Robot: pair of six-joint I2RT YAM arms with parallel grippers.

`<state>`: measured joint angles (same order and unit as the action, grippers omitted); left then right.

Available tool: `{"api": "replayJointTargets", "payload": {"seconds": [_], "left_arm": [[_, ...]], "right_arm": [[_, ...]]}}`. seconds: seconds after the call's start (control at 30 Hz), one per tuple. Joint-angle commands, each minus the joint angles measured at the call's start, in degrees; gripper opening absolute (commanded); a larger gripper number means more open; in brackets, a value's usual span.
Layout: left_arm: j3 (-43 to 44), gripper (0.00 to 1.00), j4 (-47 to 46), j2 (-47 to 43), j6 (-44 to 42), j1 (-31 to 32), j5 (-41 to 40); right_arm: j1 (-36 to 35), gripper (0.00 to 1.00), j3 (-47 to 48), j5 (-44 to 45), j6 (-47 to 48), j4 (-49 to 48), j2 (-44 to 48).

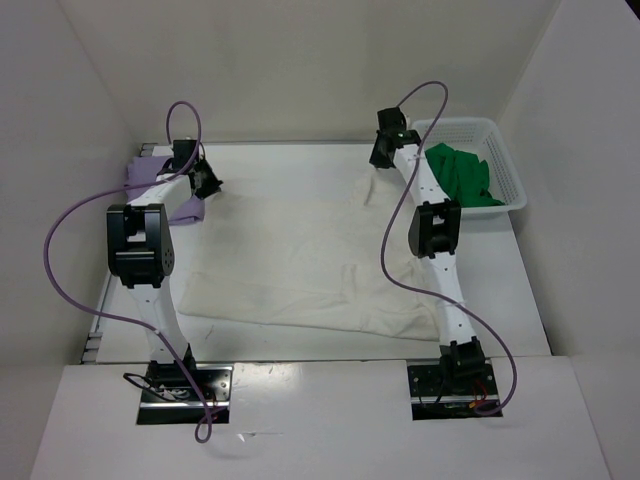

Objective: Fold and stack the t-shirts
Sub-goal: Grap the side of the flattened tshirt furthest away from the robot with both arms, then fold the other side of the tshirt into a rectangle

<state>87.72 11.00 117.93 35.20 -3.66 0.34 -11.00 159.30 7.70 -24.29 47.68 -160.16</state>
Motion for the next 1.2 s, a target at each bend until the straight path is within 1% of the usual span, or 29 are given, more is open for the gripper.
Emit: {"api": "replayJointTargets", "payload": {"seconds": [0.0,0.03,0.07,0.1,0.13,0.17,0.2,0.23,0.27,0.3,0.33,0.37,0.4,0.43,0.5,0.53,0.6,0.63,0.73,0.83,0.9,1.03,1.17], "left_arm": [[-0.97,0.00,-1.86,-3.40,0.92,0.06,1.76],[-1.50,0.00,-2.39,-3.41,0.92,0.06,2.38],[-2.02,0.00,-2.39,-3.93,1.53,0.06,2.39],[-2.03,0.00,-2.39,-4.72,1.54,0.06,2.39],[-2.73,0.00,-2.39,-4.73,1.54,0.06,2.91],[-2.73,0.00,-2.39,-6.47,1.54,-0.55,2.91],[-4.73,0.00,-2.39,-7.27,1.02,-0.56,2.22],[-6.15,0.00,-3.09,-8.23,1.01,-1.43,2.21],[-7.47,0.00,-3.09,-10.24,1.01,-1.96,3.25],[-8.70,0.00,-3.70,-11.05,1.01,-3.18,3.26],[-10.62,0.00,-3.19,-12.62,1.01,-3.80,3.26],[-11.60,0.00,-3.18,-13.59,1.01,-4.33,3.96],[-12.57,0.00,-3.18,-14.39,1.01,-5.56,3.97],[-13.71,0.00,-3.18,-15.26,1.01,-5.57,3.97],[-16.61,0.00,-2.49,-17.73,1.01,-6.88,4.50],[-17.40,0.00,-2.48,-18.43,1.01,-6.89,4.50],[-20.03,0.00,-2.48,-20.54,1.01,-7.58,5.02],[-20.83,0.00,-1.96,-21.85,1.01,-7.59,5.02],[-23.73,0.00,-1.95,-24.40,1.01,-8.90,6.08],[-25.74,0.00,-1.42,-26.69,1.54,-8.91,6.87],[-26.29,0.00,-0.90,-27.92,2.15,-8.91,7.75],[-29.18,0.00,0.42,-31.43,2.15,-8.91,8.27],[-33.22,0.00,0.95,-34.60,2.15,-10.14,7.75]], "right_arm": [[-0.68,0.01,-4.67,-1.20,1.18,1.36,14.13],[-0.68,0.01,-7.05,-1.72,1.18,1.36,16.26],[-0.68,0.01,-12.91,-1.73,1.70,0.67,18.63],[-0.68,0.01,-16.36,-1.73,1.71,0.14,23.70],[-0.68,0.01,-20.22,-1.73,1.71,-0.74,26.62],[-0.68,0.01,-29.22,-1.73,1.71,-3.36,29.70],[-0.68,0.01,-33.84,-1.73,1.71,-4.86,36.34],[-0.68,0.01,-38.32,-1.73,1.10,-6.27,39.63],[-0.68,0.01,-46.20,-1.73,1.09,-7.33,42.70],[-0.68,0.01,-49.67,-1.73,0.48,-8.73,48.30],[-0.16,0.01,-55.53,-1.73,0.48,-8.75,50.97],[-0.16,0.01,-58.46,-1.73,-0.05,-9.35,53.35],[-0.16,0.01,-61.02,-1.73,-0.05,-9.36,58.16],[-0.16,0.01,-66.09,-1.73,-0.05,-9.36,60.38],[-0.16,0.01,-70.60,-2.95,-0.05,-9.36,66.51],[-0.16,0.01,-74.62,-4.09,-0.57,-9.36,68.38],[-0.16,0.01,-77.99,-4.63,-1.19,-8.58,71.63],[-0.16,0.01,-80.96,-5.15,-1.19,-7.61,74.70],[-0.16,0.01,-85.63,-5.16,-1.72,-5.07,80.24],[-0.16,0.01,-89.32,-4.63,-2.25,-1.73,84.64],[-0.16,0.01,-91.09,-4.63,-2.77,-0.14,86.06],[0.37,0.01,-94.52,-7.96,-4.00,4.34,88.26],[0.37,0.01,-94.53,-7.97,-4.62,10.22,89.76]]}}
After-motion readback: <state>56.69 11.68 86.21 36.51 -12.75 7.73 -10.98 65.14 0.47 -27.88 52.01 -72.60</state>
